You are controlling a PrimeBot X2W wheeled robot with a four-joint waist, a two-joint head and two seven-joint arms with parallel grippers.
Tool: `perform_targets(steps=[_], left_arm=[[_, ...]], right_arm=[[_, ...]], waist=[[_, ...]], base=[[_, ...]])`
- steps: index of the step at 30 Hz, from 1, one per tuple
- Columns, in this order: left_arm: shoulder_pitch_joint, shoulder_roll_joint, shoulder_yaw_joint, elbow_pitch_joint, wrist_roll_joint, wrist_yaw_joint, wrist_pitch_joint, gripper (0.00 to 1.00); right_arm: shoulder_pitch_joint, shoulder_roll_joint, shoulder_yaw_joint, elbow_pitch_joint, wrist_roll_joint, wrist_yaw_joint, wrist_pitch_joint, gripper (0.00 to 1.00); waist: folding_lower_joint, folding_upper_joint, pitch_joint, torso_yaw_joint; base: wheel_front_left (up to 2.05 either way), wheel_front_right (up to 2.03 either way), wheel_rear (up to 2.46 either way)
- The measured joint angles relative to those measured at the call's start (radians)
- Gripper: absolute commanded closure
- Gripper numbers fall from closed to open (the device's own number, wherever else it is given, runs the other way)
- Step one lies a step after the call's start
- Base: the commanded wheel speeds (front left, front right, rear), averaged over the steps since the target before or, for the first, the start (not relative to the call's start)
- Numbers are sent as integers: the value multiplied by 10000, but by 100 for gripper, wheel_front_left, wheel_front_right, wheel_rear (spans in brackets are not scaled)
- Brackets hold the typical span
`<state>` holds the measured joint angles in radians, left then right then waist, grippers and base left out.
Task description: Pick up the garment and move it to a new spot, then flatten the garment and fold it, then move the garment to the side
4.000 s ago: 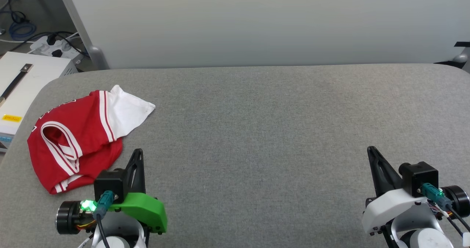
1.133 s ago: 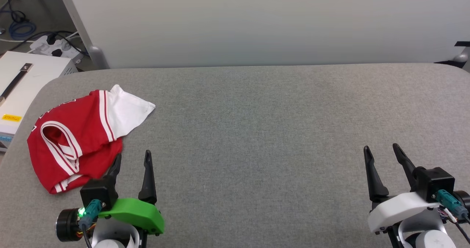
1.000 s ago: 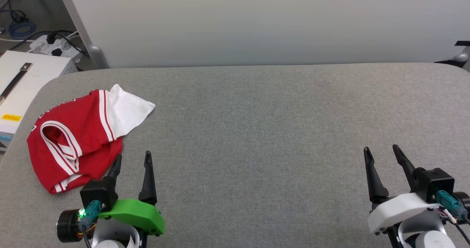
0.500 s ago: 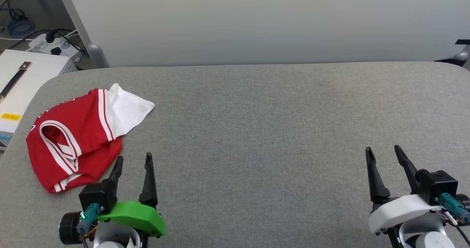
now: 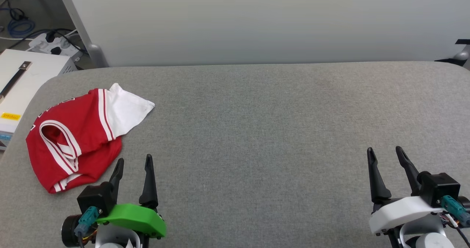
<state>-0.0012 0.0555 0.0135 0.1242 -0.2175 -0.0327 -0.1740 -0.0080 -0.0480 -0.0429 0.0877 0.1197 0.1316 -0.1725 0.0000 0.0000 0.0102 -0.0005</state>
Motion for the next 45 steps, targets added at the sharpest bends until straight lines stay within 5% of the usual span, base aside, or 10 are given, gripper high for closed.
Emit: perform_targets(steps=[19,45], left_arm=[[-5,-2,77,330,-265,-142,-407,0],[-11,-6,56,558,-656,-349,-819,0]], right_arm=[[-2,-2,104,113,439,0,-435,0],[-10,6,786,418,940,0,-844,0]], waist=[[0,0,61,623],[0,0,62,3668]], base=[[0,0,0],[0,0,0]])
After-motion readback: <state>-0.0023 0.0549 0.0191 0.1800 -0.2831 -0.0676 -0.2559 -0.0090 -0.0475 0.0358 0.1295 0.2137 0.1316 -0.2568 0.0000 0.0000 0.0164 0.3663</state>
